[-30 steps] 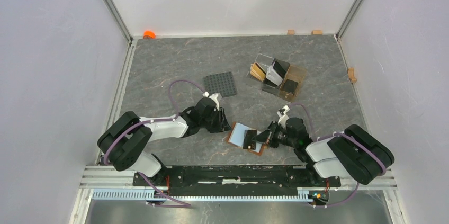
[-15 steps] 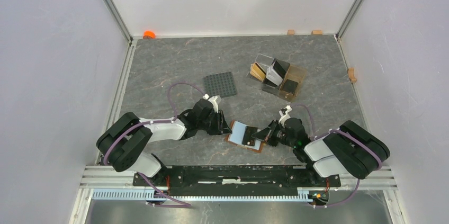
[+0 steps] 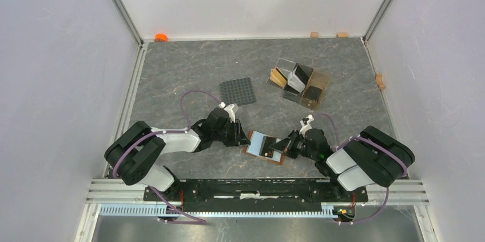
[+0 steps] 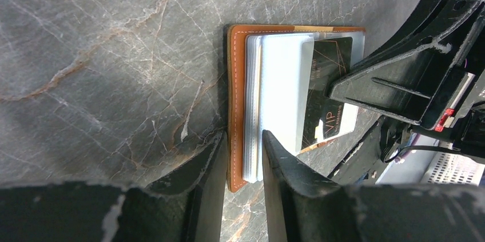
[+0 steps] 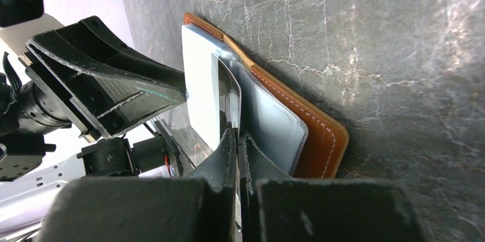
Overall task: Put the credit cards into the card holder
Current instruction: Insert the credit card into the card holder.
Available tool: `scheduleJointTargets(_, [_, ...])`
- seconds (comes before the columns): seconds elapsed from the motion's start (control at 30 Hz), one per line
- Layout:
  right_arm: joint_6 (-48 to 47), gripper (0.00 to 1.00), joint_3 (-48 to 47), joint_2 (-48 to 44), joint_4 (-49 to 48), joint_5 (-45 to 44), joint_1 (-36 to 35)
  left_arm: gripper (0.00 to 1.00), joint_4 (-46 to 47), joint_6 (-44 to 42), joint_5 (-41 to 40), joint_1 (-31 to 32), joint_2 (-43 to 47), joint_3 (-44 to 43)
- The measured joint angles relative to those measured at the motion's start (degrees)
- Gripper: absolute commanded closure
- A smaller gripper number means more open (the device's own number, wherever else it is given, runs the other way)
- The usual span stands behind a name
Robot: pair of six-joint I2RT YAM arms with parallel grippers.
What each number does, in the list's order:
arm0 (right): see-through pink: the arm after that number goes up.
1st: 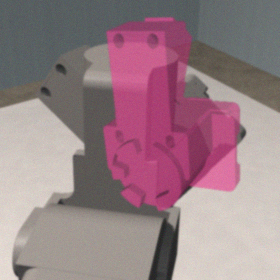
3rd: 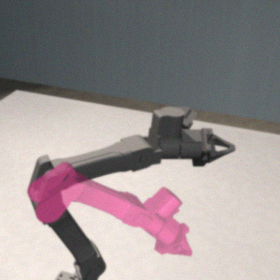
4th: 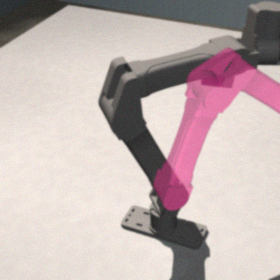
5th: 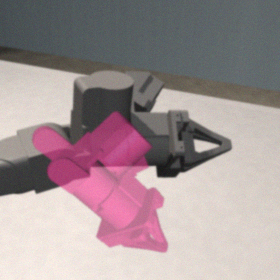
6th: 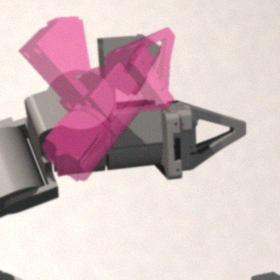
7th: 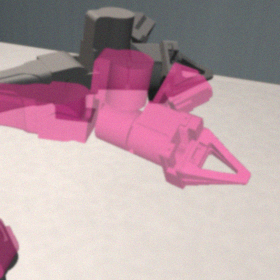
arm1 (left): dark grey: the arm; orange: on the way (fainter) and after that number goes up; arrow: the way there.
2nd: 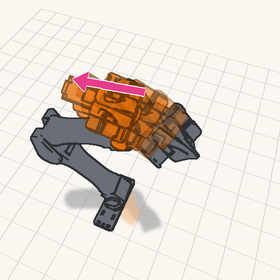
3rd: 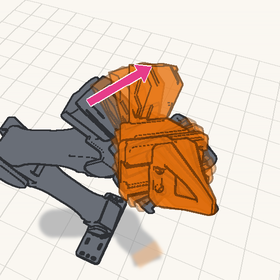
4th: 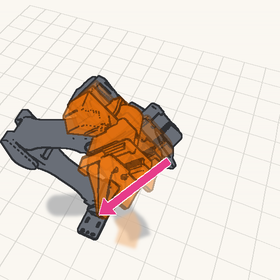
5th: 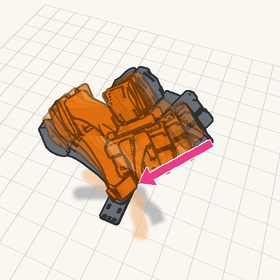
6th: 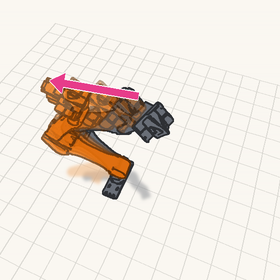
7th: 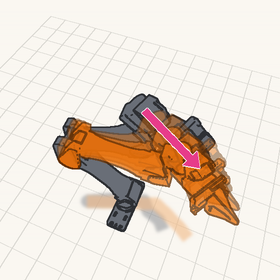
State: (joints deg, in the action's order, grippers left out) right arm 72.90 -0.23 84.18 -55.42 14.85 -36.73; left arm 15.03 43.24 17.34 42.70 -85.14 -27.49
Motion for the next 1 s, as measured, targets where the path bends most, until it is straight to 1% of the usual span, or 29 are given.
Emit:
scheduleJointTargets(0.2, [1.05, 0.99, -0.15, 2.27, -2.40, -1.16, -1.20, 0.64, 0.28, 0.04, 0.83, 0.02, 0.00, 0.31])
scheduleJointTargets(0.4, [0.70, 0.87, -1.75, 3.17, -2.27, -2.14, -2.51, 0.64, 0.96, 0.33, 1.42, 0.02, 0.11, 0.85])
scheduleJointTargets(0.5, [-0.63, 0.82, -2.71, 2.14, 0.59, -2.99, -3.02, 0.64, 1.33, 0.85, 1.86, 0.02, 0.35, 1.36])
scheduleJointTargets(0.6, [-2.75, 0.77, -4.09, -0.85, 5.79, -4.24, -3.45, 0.64, 1.25, 1.97, 2.16, 0.07, 0.72, 1.75])
scheduleJointTargets(0.7, [-5.60, 0.74, -5.70, -5.33, 13.22, -6.40, -3.80, 0.63, 0.68, 2.71, 2.25, 0.17, 1.11, 1.86])
scheduleJointTargets(0.77, [-7.08, 0.68, -6.43, -8.02, 17.51, -7.96, -3.78, 0.63, -0.02, 2.80, 2.23, 0.20, 1.51, 1.86])
scheduleJointTargets(0.93, [-10.45, 0.60, -8.22, -14.62, 27.85, -11.72, -3.80, 0.62, -2.89, 2.80, 1.77, 0.20, 3.04, 1.88])
scheduleJointTargets(1.0, [-11.32, 0.55, -8.28, -17.03, 30.77, -12.72, -3.78, 0.61, -3.82, 2.80, 1.46, 0.20, 3.54, 1.88])
